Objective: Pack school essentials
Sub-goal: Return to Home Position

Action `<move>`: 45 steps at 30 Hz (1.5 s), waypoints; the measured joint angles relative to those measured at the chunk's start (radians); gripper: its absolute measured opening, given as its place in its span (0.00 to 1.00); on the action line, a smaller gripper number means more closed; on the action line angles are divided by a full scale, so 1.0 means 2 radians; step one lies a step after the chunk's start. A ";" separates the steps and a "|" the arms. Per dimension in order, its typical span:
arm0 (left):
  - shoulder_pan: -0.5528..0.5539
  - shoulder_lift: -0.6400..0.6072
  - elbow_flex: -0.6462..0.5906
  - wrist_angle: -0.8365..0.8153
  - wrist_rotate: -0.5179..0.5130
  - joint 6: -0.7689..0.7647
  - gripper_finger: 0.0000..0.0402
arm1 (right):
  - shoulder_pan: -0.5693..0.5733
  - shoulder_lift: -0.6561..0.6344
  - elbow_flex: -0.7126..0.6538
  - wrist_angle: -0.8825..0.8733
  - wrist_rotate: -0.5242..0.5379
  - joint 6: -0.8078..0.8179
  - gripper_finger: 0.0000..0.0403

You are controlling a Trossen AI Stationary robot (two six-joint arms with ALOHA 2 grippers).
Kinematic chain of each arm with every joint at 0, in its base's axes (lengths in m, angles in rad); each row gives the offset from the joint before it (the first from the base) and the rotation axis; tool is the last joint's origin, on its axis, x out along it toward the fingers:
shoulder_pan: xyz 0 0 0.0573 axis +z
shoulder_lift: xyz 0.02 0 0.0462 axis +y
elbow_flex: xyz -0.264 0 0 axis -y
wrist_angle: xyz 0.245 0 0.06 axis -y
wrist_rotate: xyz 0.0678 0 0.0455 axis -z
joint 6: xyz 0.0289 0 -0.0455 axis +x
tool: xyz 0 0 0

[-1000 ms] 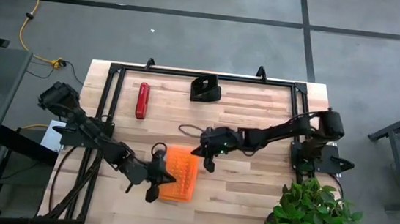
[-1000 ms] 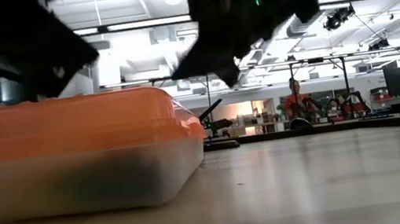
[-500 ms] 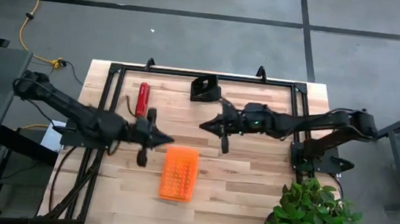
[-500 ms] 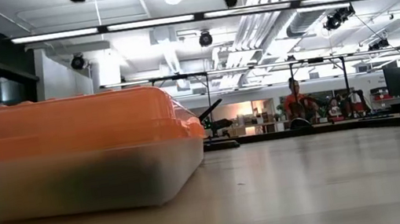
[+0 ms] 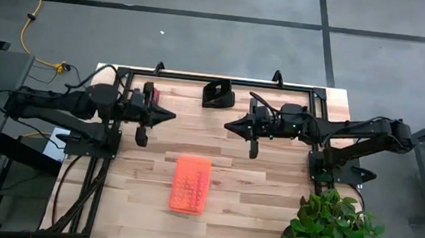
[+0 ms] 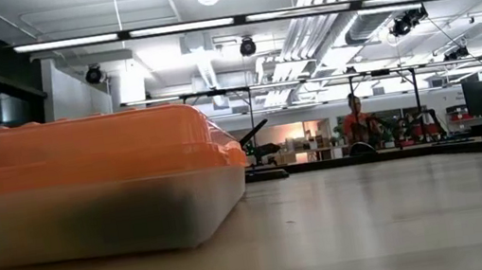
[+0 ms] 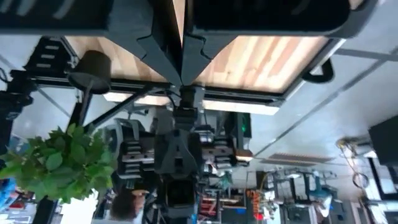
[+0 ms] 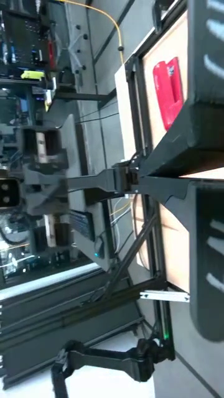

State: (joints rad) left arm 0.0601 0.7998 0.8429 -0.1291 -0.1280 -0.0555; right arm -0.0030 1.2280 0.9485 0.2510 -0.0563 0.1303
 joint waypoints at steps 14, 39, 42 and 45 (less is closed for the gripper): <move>0.061 -0.054 0.008 -0.018 0.015 0.032 0.00 | -0.030 -0.068 0.000 -0.072 -0.002 -0.004 0.00; 0.049 -0.193 -0.142 0.056 -0.010 0.007 0.00 | -0.035 -0.068 0.000 -0.080 -0.015 0.005 0.00; 0.049 -0.249 -0.187 0.045 -0.011 -0.004 0.00 | -0.035 -0.068 0.000 -0.082 -0.015 0.005 0.00; 0.049 -0.310 -0.232 0.045 -0.011 -0.015 0.00 | -0.035 -0.068 0.000 -0.083 -0.015 0.013 0.00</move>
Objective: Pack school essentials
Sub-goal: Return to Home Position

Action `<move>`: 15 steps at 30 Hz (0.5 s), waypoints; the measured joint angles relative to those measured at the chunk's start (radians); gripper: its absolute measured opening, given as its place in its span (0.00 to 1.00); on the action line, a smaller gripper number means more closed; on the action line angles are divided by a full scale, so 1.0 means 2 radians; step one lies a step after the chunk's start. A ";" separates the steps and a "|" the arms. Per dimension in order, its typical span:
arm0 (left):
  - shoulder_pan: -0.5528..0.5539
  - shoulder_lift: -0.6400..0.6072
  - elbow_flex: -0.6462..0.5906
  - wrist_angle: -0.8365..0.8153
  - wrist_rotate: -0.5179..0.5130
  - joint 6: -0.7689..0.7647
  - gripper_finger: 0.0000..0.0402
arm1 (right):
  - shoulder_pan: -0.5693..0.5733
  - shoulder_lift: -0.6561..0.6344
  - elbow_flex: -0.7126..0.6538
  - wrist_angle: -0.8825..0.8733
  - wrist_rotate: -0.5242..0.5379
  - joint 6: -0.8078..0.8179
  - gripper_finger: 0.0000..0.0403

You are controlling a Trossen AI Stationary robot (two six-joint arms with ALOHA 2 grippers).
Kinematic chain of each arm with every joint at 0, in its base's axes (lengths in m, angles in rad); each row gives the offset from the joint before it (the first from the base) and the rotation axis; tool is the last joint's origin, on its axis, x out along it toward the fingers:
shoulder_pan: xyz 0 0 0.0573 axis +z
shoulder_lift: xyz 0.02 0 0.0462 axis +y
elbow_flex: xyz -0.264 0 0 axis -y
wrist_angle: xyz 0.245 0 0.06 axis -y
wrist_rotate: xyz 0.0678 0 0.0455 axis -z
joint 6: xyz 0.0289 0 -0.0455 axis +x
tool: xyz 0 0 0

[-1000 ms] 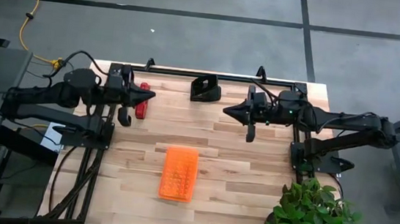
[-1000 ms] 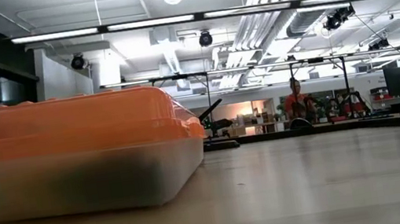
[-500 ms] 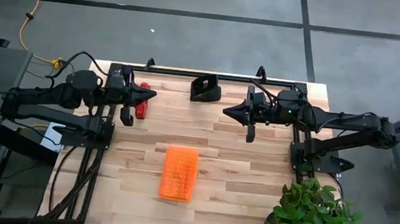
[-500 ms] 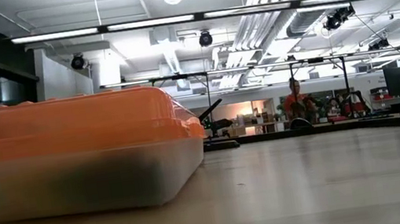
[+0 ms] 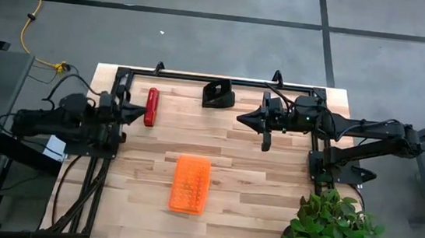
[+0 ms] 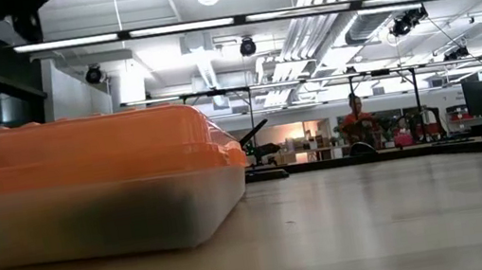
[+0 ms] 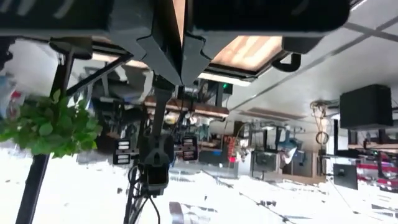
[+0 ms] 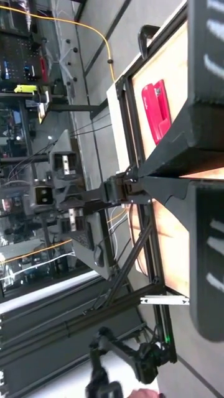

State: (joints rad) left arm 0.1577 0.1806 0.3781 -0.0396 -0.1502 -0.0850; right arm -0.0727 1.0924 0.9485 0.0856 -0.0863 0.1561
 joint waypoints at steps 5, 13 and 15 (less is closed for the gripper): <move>0.000 -0.090 -0.061 0.004 0.000 -0.026 0.00 | 0.000 0.000 0.000 0.000 0.000 0.005 0.00; -0.001 -0.085 -0.115 0.042 0.011 -0.055 0.00 | 0.000 0.000 0.000 -0.004 0.002 0.037 0.00; -0.001 -0.089 -0.134 0.073 0.017 -0.066 0.00 | 0.000 0.000 0.000 -0.006 0.002 0.040 0.00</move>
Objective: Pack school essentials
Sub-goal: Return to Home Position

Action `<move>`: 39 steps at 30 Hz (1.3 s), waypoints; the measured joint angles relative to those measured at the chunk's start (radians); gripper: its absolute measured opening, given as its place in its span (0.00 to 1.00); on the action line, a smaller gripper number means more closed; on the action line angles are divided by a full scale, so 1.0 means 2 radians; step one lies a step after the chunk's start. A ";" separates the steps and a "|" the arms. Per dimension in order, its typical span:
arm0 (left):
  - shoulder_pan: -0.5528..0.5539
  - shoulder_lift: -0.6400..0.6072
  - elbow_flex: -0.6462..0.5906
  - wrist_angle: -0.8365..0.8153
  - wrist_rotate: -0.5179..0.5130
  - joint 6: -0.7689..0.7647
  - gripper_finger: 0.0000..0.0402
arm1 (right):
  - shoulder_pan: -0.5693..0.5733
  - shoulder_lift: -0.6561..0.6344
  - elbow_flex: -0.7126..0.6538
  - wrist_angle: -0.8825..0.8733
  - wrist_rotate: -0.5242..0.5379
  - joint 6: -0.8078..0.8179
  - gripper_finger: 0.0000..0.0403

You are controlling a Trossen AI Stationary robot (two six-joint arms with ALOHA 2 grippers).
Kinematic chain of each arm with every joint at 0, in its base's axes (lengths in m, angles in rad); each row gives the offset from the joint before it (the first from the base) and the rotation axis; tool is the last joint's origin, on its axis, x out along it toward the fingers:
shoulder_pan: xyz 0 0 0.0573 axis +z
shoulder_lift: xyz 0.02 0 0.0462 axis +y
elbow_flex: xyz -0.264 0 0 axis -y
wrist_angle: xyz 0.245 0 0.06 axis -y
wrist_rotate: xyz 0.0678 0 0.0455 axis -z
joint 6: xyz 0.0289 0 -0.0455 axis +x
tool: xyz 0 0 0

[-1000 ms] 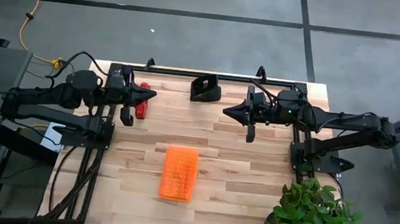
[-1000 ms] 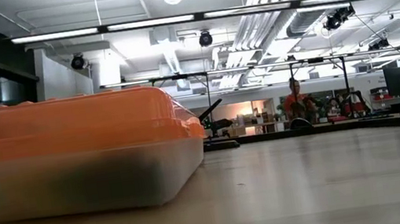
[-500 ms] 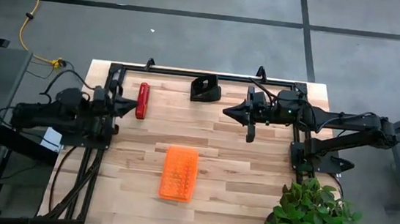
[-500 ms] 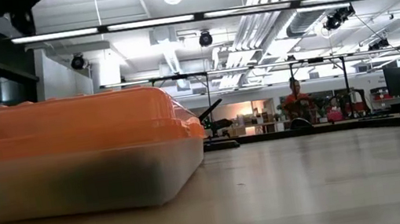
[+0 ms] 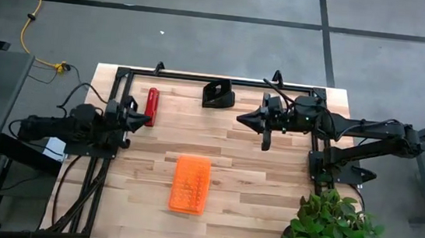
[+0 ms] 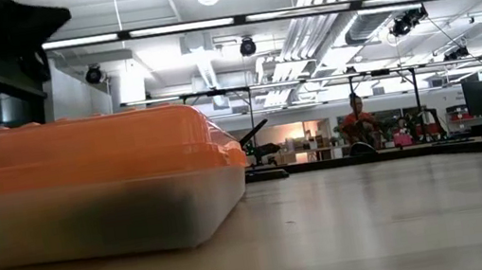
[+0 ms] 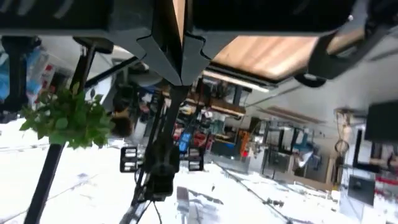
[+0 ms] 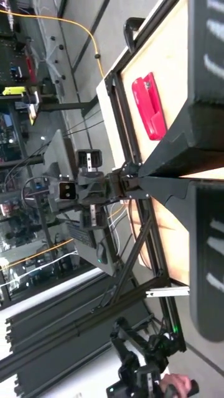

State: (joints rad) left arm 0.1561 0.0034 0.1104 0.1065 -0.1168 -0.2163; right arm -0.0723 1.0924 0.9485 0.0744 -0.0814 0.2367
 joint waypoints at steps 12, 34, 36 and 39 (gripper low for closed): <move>0.000 0.000 -0.048 -0.032 0.004 0.000 0.00 | 0.000 0.000 0.000 -0.004 0.003 0.013 0.00; -0.041 0.015 -0.048 -0.040 0.009 -0.006 0.00 | 0.000 -0.011 0.000 -0.020 0.009 0.018 0.00; -0.038 0.016 -0.048 -0.045 0.025 -0.014 0.00 | 0.000 -0.024 -0.006 -0.017 0.011 0.016 0.00; -0.038 0.020 -0.049 -0.046 0.029 -0.020 0.00 | 0.000 -0.058 -0.038 0.006 0.019 0.016 0.00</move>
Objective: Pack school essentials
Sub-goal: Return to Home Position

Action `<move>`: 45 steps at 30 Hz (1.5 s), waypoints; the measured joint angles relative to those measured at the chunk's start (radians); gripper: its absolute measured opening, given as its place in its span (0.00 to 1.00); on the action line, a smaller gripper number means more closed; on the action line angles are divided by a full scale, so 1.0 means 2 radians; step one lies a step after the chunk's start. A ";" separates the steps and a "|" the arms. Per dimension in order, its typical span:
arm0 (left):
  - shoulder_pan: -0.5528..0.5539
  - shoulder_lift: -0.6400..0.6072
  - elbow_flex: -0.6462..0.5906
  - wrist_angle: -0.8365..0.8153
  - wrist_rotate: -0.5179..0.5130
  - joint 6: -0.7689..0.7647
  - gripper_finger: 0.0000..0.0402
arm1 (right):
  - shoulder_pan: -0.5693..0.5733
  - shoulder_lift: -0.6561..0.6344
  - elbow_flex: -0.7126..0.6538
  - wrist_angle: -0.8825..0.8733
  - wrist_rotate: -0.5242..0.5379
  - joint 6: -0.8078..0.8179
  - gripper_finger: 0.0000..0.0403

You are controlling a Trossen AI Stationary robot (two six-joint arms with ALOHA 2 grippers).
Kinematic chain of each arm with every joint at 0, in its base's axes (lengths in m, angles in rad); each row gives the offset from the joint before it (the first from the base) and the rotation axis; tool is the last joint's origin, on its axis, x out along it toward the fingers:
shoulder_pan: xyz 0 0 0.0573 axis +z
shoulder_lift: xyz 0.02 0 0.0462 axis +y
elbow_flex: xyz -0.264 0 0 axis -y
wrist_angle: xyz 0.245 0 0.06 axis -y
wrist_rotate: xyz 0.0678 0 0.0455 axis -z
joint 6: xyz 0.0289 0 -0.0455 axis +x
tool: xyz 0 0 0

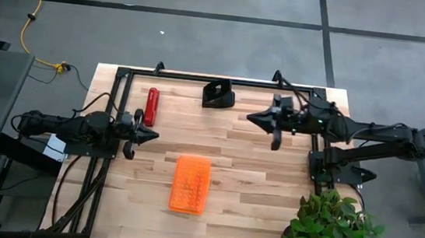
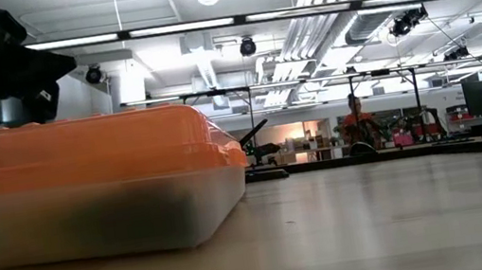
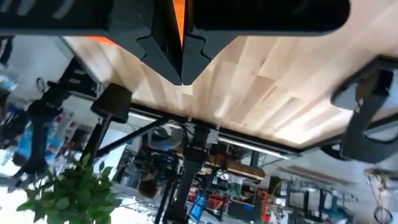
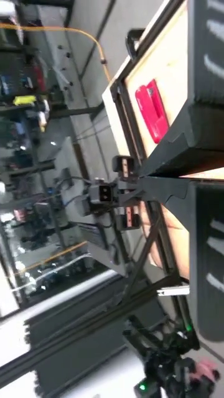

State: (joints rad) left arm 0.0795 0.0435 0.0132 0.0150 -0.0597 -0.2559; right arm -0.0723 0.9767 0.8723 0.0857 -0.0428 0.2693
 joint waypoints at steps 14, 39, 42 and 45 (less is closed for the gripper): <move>-0.001 0.002 0.000 0.000 0.001 -0.024 0.00 | 0.000 -0.249 -0.232 0.088 0.027 0.013 0.00; -0.001 0.002 0.000 0.001 0.000 -0.024 0.00 | 0.001 -0.486 -0.431 0.020 0.011 0.021 0.00; -0.001 0.002 0.000 0.002 0.000 -0.024 0.00 | 0.001 -0.487 -0.431 -0.024 0.014 0.001 0.00; -0.001 0.002 0.000 0.002 0.000 -0.024 0.00 | 0.001 -0.486 -0.431 -0.036 0.023 -0.025 0.00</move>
State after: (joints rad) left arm 0.0776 0.0479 0.0128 0.0193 -0.0597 -0.3037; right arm -0.0711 0.0055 0.0109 0.0129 0.0033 0.2191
